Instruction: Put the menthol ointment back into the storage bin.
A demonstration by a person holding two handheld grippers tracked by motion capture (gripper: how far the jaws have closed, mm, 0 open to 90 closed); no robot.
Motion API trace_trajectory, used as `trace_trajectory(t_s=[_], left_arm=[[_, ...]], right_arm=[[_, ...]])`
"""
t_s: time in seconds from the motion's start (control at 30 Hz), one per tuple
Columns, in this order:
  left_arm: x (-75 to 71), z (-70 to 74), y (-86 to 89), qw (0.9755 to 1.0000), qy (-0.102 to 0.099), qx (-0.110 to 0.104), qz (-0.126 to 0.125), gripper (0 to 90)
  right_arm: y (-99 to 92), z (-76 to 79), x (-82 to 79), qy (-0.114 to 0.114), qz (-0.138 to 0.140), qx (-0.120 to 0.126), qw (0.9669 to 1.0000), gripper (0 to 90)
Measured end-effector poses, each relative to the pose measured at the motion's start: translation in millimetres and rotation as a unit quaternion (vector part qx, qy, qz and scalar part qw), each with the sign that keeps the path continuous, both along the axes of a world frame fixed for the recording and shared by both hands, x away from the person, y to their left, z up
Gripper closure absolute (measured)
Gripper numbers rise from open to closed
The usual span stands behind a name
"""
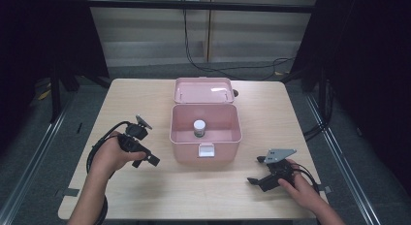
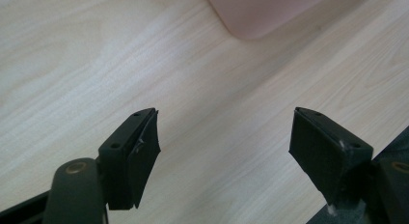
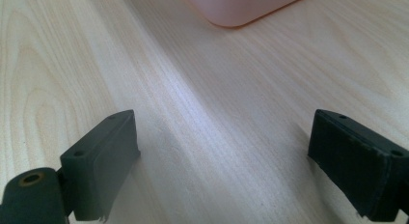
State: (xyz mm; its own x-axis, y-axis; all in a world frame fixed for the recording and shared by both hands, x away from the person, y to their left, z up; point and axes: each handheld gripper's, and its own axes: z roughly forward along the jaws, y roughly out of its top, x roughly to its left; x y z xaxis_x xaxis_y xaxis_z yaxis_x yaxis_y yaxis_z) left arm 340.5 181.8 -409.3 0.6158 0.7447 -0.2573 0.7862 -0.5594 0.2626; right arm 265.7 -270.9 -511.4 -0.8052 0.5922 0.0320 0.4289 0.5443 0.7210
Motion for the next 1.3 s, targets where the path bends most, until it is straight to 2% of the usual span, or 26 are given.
trace_trajectory(t_s=[0.13,0.37,0.4,0.63,0.83,1.0,1.07,1.2,1.23,1.3], left_arm=[[-3.7,-11.1,1.0,0.9999,0.003,-0.011,0.0,25.4],[-7.6,-24.2,1.8,0.9999,0.004,-0.013,0.003,25.4],[-9.1,-29.3,1.3,0.9999,-0.002,-0.016,-0.001,25.4],[-12.3,-42.6,-0.4,0.9998,0.001,-0.017,-0.007,25.4],[-15.2,-51.6,-3.6,0.9995,-0.018,-0.014,-0.023,25.4],[-17.2,-56.5,-3.3,0.9991,-0.029,-0.016,-0.025,24.8],[-18.1,-59.2,-2.6,0.9987,-0.04,-0.014,-0.029,24.3],[-19.5,-62.3,-3.3,0.9982,-0.049,-0.011,-0.035,23.9],[-20.2,-64.4,-4.5,0.9972,-0.058,-0.005,-0.046,23.9],[-20.4,-65.0,-5.3,0.9968,-0.063,-0.006,-0.05,22.7]], right_arm=[[0.0,0.0,0.0,0.0,0.0,0.0,1.0,9.6],[0.0,0.0,0.0,0.0,0.0,0.0,1.0,9.6],[0.0,0.0,0.0,0.0,0.0,0.0,1.0,9.6],[0.0,0.0,0.0,0.0,0.0,0.0,1.0,9.6],[0.0,0.0,0.0,0.0,0.0,0.0,1.0,9.6],[0.0,0.0,0.0,0.0,0.0,0.0,1.0,9.6],[0.0,0.0,0.0,0.0,0.0,0.0,1.0,9.6],[0.0,0.0,0.0,0.0,0.0,0.0,1.0,9.6],[0.0,0.0,0.0,0.0,0.0,0.0,1.0,9.6],[0.0,0.0,0.0,0.0,0.0,0.0,1.0,9.6]])
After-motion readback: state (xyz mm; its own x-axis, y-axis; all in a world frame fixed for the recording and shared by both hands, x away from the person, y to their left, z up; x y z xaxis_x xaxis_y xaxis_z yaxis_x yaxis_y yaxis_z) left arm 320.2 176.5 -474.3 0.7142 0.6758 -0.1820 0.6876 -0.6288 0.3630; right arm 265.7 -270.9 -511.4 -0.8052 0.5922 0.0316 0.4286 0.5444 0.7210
